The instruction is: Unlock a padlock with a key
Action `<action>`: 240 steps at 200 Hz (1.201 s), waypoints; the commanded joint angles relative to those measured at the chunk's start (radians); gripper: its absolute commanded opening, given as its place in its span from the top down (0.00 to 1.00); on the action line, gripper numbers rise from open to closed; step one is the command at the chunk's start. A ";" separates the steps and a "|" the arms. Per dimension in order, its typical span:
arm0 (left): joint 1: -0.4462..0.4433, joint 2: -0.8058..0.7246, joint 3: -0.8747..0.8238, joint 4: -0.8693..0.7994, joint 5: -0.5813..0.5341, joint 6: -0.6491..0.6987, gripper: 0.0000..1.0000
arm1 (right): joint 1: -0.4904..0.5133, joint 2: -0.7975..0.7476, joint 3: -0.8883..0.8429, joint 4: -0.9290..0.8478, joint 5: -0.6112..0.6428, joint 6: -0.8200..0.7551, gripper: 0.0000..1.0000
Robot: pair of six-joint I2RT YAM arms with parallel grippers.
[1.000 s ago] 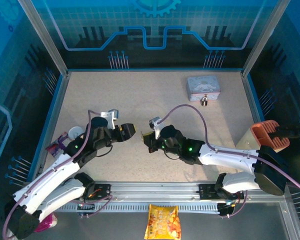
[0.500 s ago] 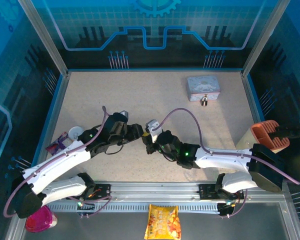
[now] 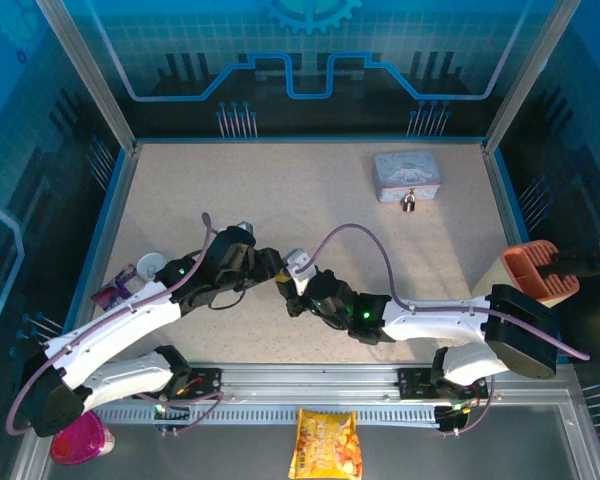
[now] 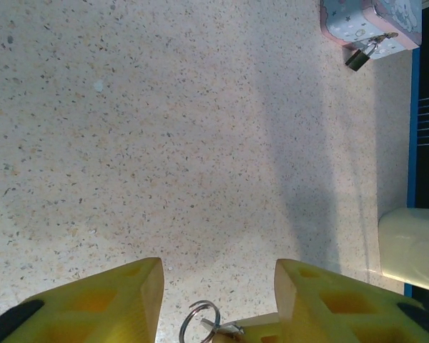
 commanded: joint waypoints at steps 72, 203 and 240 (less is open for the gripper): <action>-0.007 -0.004 0.023 -0.023 -0.014 -0.018 0.73 | 0.036 0.029 0.022 0.066 0.091 -0.028 1.00; -0.008 0.033 0.038 -0.028 0.007 -0.026 0.83 | 0.036 0.065 0.063 0.054 0.099 -0.022 1.00; -0.007 0.029 0.037 -0.028 -0.004 -0.023 0.92 | 0.036 0.070 0.065 0.045 0.101 -0.018 1.00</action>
